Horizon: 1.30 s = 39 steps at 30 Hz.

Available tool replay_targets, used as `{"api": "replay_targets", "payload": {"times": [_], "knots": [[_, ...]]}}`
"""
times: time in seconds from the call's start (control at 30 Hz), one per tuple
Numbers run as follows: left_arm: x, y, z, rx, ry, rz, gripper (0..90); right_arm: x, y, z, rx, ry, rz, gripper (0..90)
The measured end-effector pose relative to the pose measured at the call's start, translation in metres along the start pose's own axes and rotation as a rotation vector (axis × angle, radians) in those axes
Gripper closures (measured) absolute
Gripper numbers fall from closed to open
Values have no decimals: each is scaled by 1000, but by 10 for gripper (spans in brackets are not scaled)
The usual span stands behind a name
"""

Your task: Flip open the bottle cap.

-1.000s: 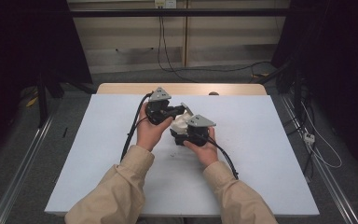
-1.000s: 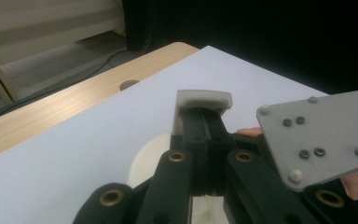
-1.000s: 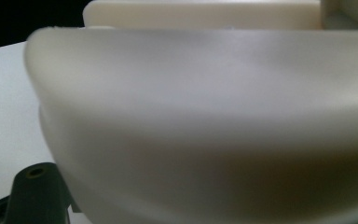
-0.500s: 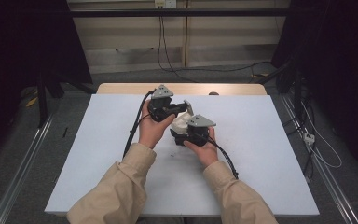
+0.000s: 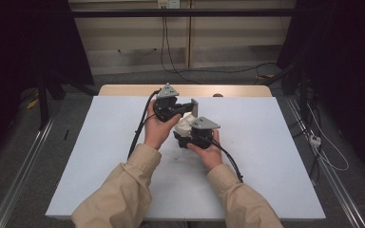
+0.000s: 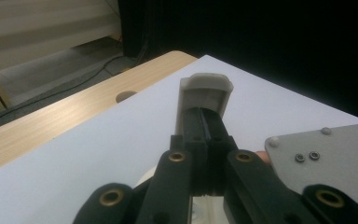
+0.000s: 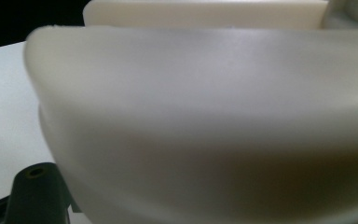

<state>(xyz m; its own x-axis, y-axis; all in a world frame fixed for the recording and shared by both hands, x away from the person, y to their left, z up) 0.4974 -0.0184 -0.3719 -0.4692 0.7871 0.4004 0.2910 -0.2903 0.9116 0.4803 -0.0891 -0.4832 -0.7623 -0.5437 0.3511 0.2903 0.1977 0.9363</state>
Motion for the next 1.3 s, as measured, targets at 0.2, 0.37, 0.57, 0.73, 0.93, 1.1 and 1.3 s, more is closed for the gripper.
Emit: {"api": "replay_targets", "payload": {"times": [0.2, 0.37, 0.57, 0.73, 0.93, 1.1, 1.3], "knots": [[-4, 2, 1, -5, -3, 7, 900, 0, 0, 0, -1, 0, 1, 188], [-7, 4, 1, -4, -9, 8, 900, 0, 0, 0, 0, 0, 1, 189], [-10, 5, 2, -16, -10, 14, 900, 0, 0, 0, 0, 0, 2, 189], [-11, 6, 2, -19, -10, 19, 900, 0, 0, 0, 1, 0, 1, 189], [-15, 7, 2, -23, -21, 23, 900, 0, 0, 0, 2, 0, 2, 188], [-17, 8, 3, -34, -21, 34, 900, 0, 0, 0, 2, 1, 2, 188], [-21, 9, 1, -31, -24, 38, 900, 0, 0, 0, 2, 1, 3, 188]]}}
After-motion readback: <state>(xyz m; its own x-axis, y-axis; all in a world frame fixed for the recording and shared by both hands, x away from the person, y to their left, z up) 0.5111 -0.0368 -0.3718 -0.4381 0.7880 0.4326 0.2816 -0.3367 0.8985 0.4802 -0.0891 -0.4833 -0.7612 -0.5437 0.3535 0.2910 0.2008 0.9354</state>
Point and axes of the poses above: each handheld gripper's, and its own axes: x roughly backward along the jaws, y roughly out of its top, z roughly to its left, the point moved 6 cm from there along -x, roughly forward along the jaws, and after that the axes turned 1 degree about y, right-handed, at the moved point
